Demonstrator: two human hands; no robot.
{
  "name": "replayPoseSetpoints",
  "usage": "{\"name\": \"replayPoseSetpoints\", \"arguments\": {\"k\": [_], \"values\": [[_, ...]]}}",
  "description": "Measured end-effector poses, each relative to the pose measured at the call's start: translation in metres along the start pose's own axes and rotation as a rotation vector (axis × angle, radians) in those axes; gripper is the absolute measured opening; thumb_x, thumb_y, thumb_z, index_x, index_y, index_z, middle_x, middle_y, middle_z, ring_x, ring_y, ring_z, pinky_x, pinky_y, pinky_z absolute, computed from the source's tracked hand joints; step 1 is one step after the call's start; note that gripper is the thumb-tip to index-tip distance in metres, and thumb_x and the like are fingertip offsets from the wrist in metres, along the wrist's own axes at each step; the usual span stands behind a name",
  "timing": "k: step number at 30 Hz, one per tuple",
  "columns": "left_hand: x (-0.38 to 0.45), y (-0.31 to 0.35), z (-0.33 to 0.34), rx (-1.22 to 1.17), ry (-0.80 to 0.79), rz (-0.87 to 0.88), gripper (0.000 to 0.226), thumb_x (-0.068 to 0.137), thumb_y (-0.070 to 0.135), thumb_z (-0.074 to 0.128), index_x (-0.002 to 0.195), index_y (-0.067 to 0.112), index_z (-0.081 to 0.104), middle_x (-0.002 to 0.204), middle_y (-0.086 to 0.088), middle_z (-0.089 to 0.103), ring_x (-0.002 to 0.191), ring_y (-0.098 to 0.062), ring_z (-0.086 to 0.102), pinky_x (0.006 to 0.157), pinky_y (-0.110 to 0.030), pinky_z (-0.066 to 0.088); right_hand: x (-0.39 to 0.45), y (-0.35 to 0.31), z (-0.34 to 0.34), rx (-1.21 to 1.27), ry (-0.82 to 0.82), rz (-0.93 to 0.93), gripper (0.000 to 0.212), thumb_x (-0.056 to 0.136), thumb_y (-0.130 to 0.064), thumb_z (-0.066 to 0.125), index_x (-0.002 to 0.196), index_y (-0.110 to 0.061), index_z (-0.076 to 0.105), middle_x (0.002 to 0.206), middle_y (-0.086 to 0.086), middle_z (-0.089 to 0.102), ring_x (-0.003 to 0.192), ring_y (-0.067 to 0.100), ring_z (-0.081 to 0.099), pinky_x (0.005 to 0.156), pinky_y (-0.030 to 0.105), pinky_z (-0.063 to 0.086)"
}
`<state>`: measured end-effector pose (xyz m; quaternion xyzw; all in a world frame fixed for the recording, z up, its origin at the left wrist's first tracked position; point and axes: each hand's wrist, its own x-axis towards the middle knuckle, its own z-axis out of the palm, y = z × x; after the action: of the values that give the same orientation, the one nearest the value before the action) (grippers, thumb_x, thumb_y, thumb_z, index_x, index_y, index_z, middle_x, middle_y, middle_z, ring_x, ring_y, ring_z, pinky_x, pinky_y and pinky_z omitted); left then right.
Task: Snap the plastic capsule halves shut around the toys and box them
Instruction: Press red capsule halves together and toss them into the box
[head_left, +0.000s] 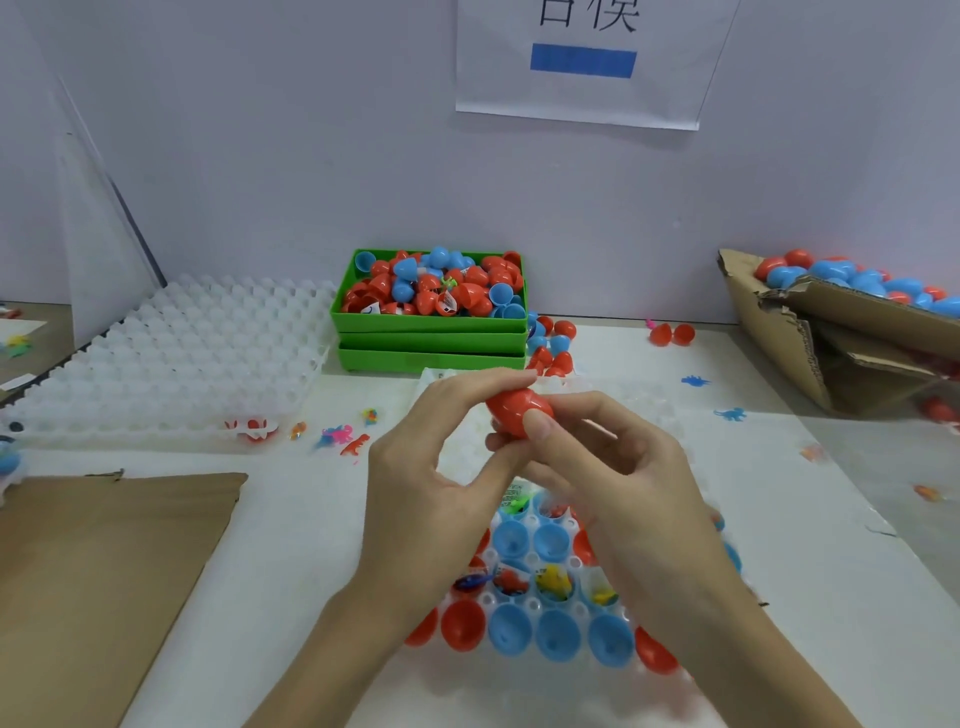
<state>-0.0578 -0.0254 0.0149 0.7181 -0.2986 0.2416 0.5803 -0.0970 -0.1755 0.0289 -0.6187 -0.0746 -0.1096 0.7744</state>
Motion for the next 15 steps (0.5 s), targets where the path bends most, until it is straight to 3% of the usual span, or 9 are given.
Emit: {"name": "replayPoseSetpoints", "arguments": {"k": [5, 12, 15], "values": [[0.003, 0.004, -0.006, -0.068, -0.02, -0.035, 0.043, 0.087, 0.018, 0.081, 0.128, 0.024, 0.071, 0.126, 0.016, 0.072, 0.129, -0.009, 0.063, 0.104, -0.015, 0.045, 0.004, 0.0, -0.003, 0.465, -0.263, 0.267, 0.044, 0.102, -0.034, 0.063, 0.131, -0.001, 0.067, 0.14, 0.023, 0.062, 0.135, 0.031, 0.058, 0.107, 0.038, 0.051], [0.001, 0.007, -0.002, -0.105, -0.061, 0.026, 0.039, 0.09, 0.019, 0.075, 0.128, 0.015, 0.07, 0.126, 0.011, 0.072, 0.129, -0.015, 0.063, 0.104, -0.02, 0.049, 0.005, 0.011, -0.002, 0.742, -0.327, 0.385, 0.041, 0.096, -0.032, 0.071, 0.121, 0.001, 0.072, 0.118, 0.015, 0.071, 0.119, 0.022, 0.067, 0.101, 0.03, 0.053], [0.001, 0.005, 0.0, -0.083, -0.046, 0.048, 0.035, 0.09, 0.016, 0.075, 0.125, 0.01, 0.072, 0.122, 0.006, 0.073, 0.123, -0.017, 0.066, 0.102, -0.023, 0.052, 0.004, 0.015, 0.0, 0.749, -0.304, 0.369, 0.038, 0.096, -0.033, 0.071, 0.117, -0.001, 0.074, 0.114, 0.012, 0.071, 0.113, 0.02, 0.068, 0.1, 0.029, 0.053]]}}
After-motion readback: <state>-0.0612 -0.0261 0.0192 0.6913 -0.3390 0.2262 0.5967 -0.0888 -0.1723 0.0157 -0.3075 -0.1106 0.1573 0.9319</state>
